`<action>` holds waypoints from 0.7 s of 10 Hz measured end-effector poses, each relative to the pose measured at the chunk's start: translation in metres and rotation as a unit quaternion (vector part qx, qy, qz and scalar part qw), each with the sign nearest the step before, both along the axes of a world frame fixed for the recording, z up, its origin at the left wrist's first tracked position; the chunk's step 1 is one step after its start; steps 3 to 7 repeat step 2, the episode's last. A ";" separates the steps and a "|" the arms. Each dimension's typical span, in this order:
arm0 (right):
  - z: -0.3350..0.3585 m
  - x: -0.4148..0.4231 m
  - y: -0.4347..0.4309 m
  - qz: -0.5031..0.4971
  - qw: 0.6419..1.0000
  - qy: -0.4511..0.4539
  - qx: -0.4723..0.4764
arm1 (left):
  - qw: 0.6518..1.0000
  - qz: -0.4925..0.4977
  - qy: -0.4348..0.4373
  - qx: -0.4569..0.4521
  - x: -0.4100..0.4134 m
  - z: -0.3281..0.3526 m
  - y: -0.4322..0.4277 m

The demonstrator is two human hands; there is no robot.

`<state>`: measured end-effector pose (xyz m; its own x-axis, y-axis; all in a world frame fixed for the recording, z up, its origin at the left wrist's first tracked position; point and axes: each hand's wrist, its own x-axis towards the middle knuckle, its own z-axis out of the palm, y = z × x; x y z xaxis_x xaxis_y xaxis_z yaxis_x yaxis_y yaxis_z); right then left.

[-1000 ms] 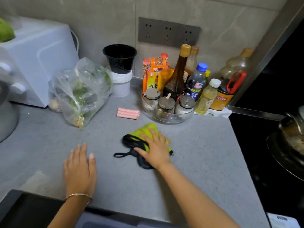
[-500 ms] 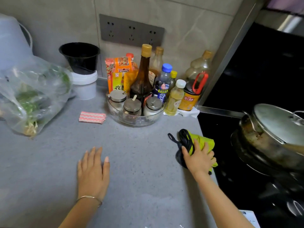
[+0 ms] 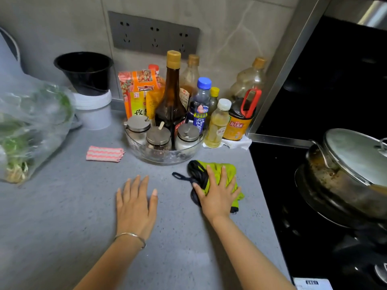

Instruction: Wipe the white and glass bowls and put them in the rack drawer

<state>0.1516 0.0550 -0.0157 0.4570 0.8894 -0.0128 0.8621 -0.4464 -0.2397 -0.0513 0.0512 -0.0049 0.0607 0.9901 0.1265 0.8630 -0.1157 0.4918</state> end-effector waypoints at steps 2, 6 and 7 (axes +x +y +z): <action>0.016 0.005 0.013 0.001 0.999 0.029 -0.032 | 1.000 -0.003 0.029 -0.002 -0.018 0.010 0.003; 0.016 0.005 0.013 0.001 0.999 0.029 -0.032 | 1.000 -0.003 0.029 -0.002 -0.018 0.010 0.003; 0.016 0.005 0.013 0.001 0.999 0.029 -0.032 | 1.000 -0.003 0.029 -0.002 -0.018 0.010 0.003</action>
